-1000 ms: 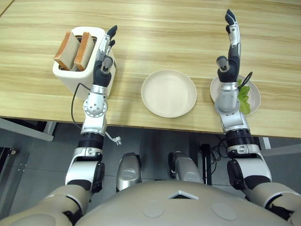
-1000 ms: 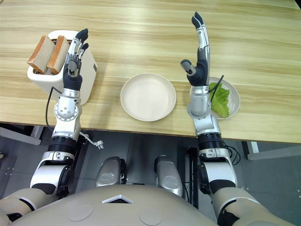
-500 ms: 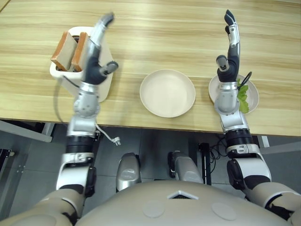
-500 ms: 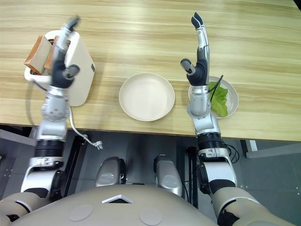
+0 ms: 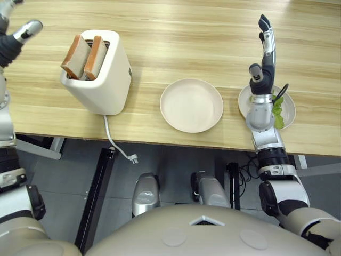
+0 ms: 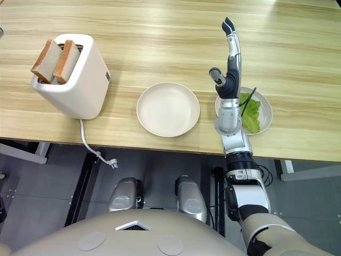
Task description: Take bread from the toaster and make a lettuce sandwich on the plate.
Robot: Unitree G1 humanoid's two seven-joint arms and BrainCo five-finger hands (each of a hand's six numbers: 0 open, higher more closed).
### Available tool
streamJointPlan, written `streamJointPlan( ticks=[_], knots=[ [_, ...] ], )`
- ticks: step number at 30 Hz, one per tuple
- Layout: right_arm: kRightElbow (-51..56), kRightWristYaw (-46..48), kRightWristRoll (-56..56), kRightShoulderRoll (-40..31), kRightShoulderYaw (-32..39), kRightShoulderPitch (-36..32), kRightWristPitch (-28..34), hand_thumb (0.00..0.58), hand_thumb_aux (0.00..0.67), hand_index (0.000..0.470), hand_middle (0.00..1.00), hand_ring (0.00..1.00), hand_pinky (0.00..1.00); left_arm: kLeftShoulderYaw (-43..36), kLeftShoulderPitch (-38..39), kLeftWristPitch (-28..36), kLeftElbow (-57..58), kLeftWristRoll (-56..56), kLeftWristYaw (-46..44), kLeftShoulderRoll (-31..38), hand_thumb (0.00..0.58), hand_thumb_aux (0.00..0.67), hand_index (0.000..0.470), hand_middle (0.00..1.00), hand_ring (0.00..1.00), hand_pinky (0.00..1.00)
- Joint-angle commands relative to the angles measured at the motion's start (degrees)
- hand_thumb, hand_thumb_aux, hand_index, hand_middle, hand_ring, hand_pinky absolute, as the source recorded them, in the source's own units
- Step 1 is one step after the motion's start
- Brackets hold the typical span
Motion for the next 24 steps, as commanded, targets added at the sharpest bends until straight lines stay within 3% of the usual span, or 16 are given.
streamJointPlan(
  ticks=[1, 14, 24],
  knots=[
    [-1.7, 0.2, 1.1, -1.0, -1.6, 1.7, 0.1, 0.0, 0.0, 0.0, 0.0, 0.0, 0.0, -5.0, -4.0, -2.2, 8.4, 1.7, 0.5, 0.3, 0.0, 0.0, 0.0, 0.0, 0.0, 0.0],
    [-2.7, 1.0, 1.4, -1.0, -1.4, 2.3, 0.2, 0.0, 0.0, 0.0, 0.0, 0.0, 0.0, -11.2, -7.3, -6.2, 21.0, 2.3, 1.8, 1.4, 0.0, 0.0, 0.0, 0.0, 0.0, 0.0],
    [-4.2, 1.2, 1.2, -0.7, -1.5, 2.8, 0.9, 0.0, 0.0, 0.0, 0.0, 0.0, 0.0, -15.1, -7.4, -6.8, 23.0, 2.7, 1.1, 1.0, 0.0, 0.0, 0.0, 0.0, 0.0, 0.0]
  ],
)
